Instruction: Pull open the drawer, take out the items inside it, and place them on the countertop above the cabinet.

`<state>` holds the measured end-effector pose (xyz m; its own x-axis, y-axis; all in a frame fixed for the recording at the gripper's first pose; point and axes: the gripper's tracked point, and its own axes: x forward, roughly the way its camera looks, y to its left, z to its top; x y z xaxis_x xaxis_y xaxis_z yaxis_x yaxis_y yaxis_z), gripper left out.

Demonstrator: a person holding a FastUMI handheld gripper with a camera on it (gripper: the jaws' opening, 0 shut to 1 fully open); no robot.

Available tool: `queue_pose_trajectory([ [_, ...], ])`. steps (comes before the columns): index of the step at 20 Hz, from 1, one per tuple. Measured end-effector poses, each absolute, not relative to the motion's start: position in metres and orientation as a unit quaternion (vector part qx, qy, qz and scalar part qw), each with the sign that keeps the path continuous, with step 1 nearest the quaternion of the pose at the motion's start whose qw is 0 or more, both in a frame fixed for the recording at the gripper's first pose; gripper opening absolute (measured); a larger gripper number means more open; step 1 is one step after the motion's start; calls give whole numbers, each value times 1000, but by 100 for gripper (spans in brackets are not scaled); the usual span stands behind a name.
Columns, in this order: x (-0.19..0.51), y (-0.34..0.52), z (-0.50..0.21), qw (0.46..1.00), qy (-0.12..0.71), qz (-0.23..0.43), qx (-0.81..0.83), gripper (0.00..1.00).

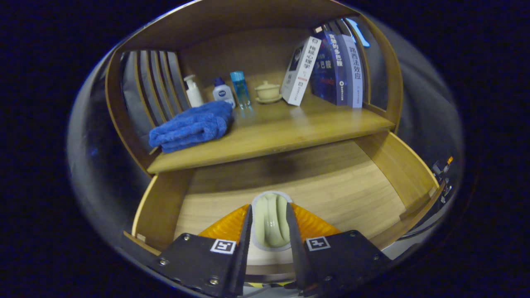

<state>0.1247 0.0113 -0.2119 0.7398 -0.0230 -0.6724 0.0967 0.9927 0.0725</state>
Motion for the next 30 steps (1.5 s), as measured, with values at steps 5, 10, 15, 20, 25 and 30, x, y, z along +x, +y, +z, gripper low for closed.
queue_pose_trajectory([
  [5,135,13,-239,911,411,-28,27,47],
  [10,134,8,-252,897,441,-39,10,26],
  [15,130,6,-251,903,429,-39,7,15],
  [20,125,1,-215,923,382,-42,10,15],
  [25,127,-9,-162,946,320,-53,5,15],
  [30,156,-10,-115,963,266,-49,5,15],
])
